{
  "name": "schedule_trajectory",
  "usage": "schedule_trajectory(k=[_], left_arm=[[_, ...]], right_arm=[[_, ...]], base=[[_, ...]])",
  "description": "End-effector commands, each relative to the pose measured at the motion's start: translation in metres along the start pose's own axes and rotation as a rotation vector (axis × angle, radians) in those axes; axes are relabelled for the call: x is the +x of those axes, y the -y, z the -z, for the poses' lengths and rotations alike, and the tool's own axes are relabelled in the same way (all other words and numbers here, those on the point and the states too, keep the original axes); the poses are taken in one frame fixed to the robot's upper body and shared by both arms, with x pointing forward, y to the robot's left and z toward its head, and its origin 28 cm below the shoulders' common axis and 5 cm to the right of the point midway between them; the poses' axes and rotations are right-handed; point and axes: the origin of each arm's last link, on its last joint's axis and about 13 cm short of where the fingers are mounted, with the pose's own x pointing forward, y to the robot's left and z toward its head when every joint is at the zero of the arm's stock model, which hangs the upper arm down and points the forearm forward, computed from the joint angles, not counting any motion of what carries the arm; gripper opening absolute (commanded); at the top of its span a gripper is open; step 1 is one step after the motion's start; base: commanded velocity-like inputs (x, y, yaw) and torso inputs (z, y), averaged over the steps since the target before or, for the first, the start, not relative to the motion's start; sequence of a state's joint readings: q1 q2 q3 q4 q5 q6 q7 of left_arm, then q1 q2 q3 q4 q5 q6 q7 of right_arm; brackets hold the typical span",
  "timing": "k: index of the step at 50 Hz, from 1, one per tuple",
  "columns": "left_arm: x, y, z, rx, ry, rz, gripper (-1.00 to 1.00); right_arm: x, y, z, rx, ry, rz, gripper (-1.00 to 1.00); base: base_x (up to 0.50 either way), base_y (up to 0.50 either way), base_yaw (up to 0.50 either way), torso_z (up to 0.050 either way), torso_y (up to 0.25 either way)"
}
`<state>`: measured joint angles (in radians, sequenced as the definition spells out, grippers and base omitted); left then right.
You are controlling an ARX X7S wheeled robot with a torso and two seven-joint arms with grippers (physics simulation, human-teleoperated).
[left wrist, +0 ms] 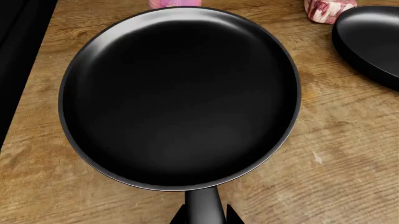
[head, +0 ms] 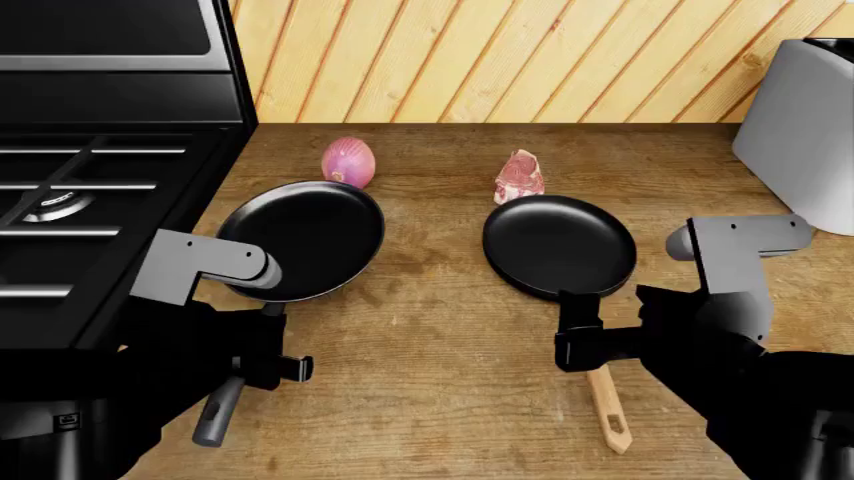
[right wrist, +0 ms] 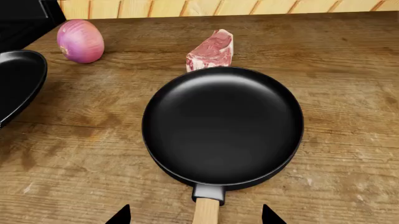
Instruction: Place both pans onto different burners. Then place the onion and the steak on different pans.
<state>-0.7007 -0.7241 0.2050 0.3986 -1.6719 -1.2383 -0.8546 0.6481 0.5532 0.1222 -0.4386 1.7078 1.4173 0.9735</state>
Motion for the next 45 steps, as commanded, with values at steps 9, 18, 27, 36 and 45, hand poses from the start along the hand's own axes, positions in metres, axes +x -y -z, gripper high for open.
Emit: schedule_trajectory(k=[9, 18, 27, 36, 45], left_arm=[[-0.002, -0.004, -0.006, -0.013, 0.064, -0.053, -1.00], [-0.001, -0.005, -0.006, -0.012, 0.064, -0.051, -1.00], [-0.001, -0.004, -0.005, -0.013, 0.067, -0.047, -1.00], [-0.001, -0.005, -0.005, -0.016, 0.069, -0.049, -1.00], [-0.002, -0.005, -0.004, -0.020, 0.069, -0.051, -1.00]], right_arm=[[0.016, 0.001, 0.004, 0.009, -0.079, 0.019, 1.00], [0.024, 0.004, 0.003, 0.003, -0.092, 0.028, 1.00], [0.032, 0.005, 0.006, 0.006, -0.104, 0.020, 1.00], [0.040, 0.005, 0.007, 0.018, -0.112, 0.011, 1.00], [0.048, 0.004, 0.011, 0.018, -0.129, 0.003, 1.00]], base=[[0.00, 0.00, 0.00, 0.001, 0.002], [0.00, 0.00, 0.00, 0.001, 0.002], [0.00, 0.00, 0.00, 0.000, 0.002], [0.00, 0.00, 0.00, 0.001, 0.002], [0.00, 0.00, 0.00, 0.001, 0.002]])
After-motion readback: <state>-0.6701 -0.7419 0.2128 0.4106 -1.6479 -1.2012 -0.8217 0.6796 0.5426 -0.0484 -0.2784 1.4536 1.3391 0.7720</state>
